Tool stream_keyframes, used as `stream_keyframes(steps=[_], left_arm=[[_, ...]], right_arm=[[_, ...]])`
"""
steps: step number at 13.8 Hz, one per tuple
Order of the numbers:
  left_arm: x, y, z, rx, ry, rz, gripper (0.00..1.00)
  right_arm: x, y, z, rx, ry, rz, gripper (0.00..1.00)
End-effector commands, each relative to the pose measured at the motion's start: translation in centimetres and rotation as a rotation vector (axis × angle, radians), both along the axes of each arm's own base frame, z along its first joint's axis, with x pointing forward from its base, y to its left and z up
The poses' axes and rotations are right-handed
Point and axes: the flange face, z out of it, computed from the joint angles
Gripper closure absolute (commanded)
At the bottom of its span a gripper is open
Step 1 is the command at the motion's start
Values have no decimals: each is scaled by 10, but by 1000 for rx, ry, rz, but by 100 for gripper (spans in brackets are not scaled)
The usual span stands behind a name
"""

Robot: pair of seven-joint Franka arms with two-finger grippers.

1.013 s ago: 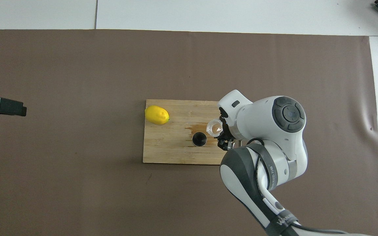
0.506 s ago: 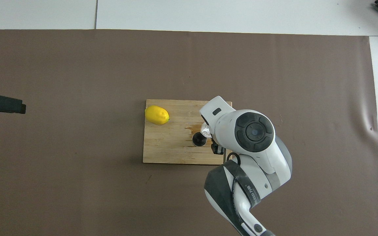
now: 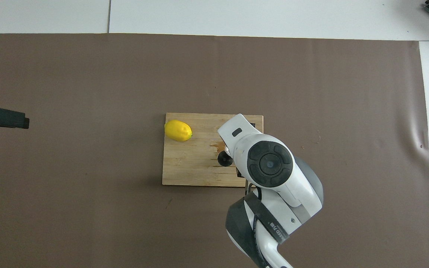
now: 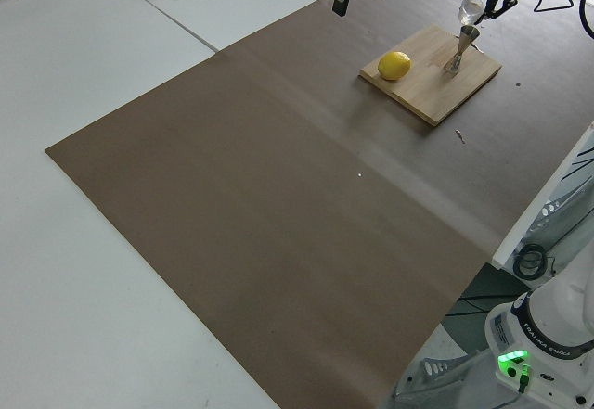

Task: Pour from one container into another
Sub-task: 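Tilt the glass cup with the right gripper to pour into the jigger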

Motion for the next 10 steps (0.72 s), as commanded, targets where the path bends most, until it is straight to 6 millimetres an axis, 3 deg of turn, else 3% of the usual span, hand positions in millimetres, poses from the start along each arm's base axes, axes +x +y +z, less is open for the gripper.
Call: stream_keyframes(steps=[1, 7, 10], left_arm=[[-5, 2, 2, 13, -21, 4, 0], [-4, -1, 0, 13, -15, 9, 0], [-4, -2, -1, 12, -13, 7, 0]], right_arm=[[-7, 0, 8, -38, -17, -3, 72], [-27, 17, 12, -127, -88, 2, 72], [-29, 16, 14, -152, -104, 7, 72]])
